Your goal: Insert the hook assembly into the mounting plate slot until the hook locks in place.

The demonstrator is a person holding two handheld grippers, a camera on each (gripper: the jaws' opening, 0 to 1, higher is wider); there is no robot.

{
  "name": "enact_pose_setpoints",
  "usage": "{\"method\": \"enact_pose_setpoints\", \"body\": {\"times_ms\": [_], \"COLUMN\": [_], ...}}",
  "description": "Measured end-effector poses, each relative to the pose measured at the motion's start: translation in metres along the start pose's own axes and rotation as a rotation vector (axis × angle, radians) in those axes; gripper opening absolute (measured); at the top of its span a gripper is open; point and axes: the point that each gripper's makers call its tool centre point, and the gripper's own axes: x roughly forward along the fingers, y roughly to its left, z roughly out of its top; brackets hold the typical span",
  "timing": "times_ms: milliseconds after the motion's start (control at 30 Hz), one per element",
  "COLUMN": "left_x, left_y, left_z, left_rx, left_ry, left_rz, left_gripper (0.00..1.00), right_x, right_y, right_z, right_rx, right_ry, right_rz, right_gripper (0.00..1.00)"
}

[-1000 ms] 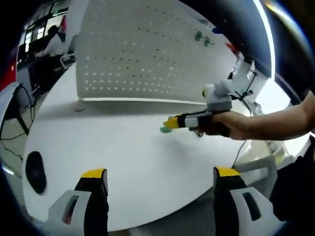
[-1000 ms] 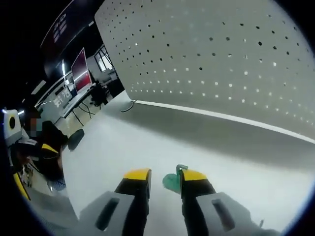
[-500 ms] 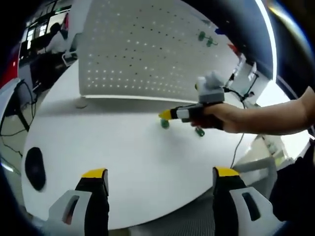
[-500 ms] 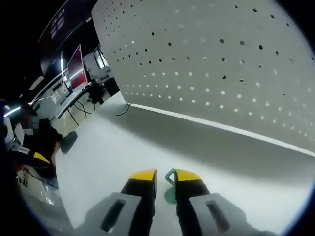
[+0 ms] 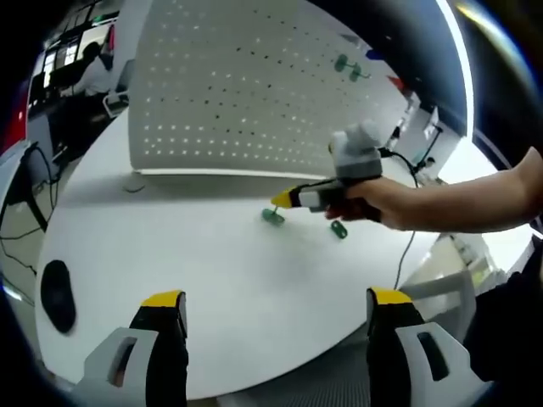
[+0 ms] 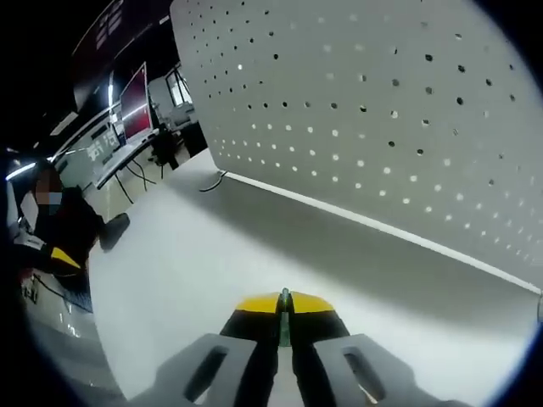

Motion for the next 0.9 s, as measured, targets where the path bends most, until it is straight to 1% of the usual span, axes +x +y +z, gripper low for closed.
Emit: {"method": "enact_pose_setpoints", "body": {"times_ms": [100, 200, 233, 267, 300, 400, 567, 633, 733, 833, 900], "left_x": [-0.001, -0.002, -0.002, -0.002, -0.002, -0.003, -0.005, -0.006, -0.009, -0.012, -0.014], "left_y": [0.000, 0.000, 0.000, 0.001, 0.001, 0.002, -0.003, -0.005, -0.006, -0.008, -0.012], "left_z": [0.000, 0.001, 0.001, 0.001, 0.001, 0.006, 0.013, 0.016, 0.021, 0.027, 0.033], "left_rx": [0.004, 0.005, 0.006, 0.007, 0.008, 0.015, 0.028, 0.037, 0.043, 0.052, 0.041], "left_ry": [0.000, -0.006, -0.005, 0.000, 0.001, -0.010, -0.026, -0.032, -0.046, -0.059, -0.072], "left_rz": [0.001, -0.001, -0.002, -0.001, -0.002, 0.000, -0.006, -0.010, -0.009, -0.010, -0.020], "left_gripper": [0.88, 0.88, 0.88, 0.88, 0.88, 0.89, 0.89, 0.89, 0.89, 0.89, 0.90], "right_x": [-0.006, -0.013, -0.015, -0.017, -0.018, -0.026, -0.036, -0.045, -0.054, -0.063, -0.074], "right_y": [-0.001, 0.001, 0.002, 0.000, 0.001, -0.001, -0.002, 0.001, 0.004, 0.012, 0.017], "right_z": [0.005, 0.019, 0.021, 0.024, 0.026, 0.035, 0.048, 0.057, 0.065, 0.070, 0.076], "right_rx": [-0.005, 0.006, -0.011, -0.059, -0.063, -0.027, -0.033, -0.028, -0.030, -0.018, -0.025], "right_ry": [-0.023, -0.088, -0.097, -0.097, -0.102, -0.132, -0.175, -0.210, -0.232, -0.243, -0.271], "right_rz": [-0.005, 0.004, 0.000, -0.012, -0.012, -0.016, -0.028, -0.018, -0.012, 0.018, 0.025], "right_gripper": [0.00, 0.00, 0.00, 0.00, 0.00, 0.00, 0.00, 0.00, 0.00, 0.00, 0.00]}}
